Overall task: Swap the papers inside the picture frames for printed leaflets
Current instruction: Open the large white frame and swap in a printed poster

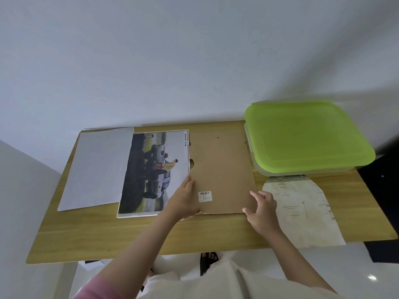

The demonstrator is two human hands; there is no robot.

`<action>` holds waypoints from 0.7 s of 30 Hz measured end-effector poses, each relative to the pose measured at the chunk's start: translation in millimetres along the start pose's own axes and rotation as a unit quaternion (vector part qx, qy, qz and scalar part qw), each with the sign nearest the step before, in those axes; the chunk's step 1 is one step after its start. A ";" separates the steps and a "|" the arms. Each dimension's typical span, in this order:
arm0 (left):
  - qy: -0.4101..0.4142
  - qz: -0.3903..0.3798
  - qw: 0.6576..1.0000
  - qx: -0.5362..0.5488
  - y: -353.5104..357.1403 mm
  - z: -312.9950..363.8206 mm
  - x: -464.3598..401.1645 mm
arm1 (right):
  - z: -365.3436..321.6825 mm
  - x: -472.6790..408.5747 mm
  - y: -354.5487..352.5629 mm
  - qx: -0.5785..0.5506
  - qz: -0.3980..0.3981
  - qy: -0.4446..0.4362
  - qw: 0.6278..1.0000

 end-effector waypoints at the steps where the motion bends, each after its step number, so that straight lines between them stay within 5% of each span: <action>1: 0.000 -0.001 1.000 -0.011 0.4 -2.2 -0.5 | -0.4 0.3 0.0 0.003 0.002 0.000 1.000; 11: 0.006 -0.006 0.992 -0.127 17.8 -8.9 0.6 | -2.4 0.1 2.6 0.028 0.013 0.010 0.999; 21: 0.064 0.077 0.995 0.016 15.3 -29.1 6.6 | -20.0 1.3 9.8 0.024 0.062 -0.032 0.997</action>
Point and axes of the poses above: each hand's wrist, its own x-axis away from the middle knuckle, its own y-axis out of the palm, z = x × y, the point moved 1 cm from there along -x, towards the middle knuckle, and after that the axes turned 4 degrees about y, right-handed, at the moved point
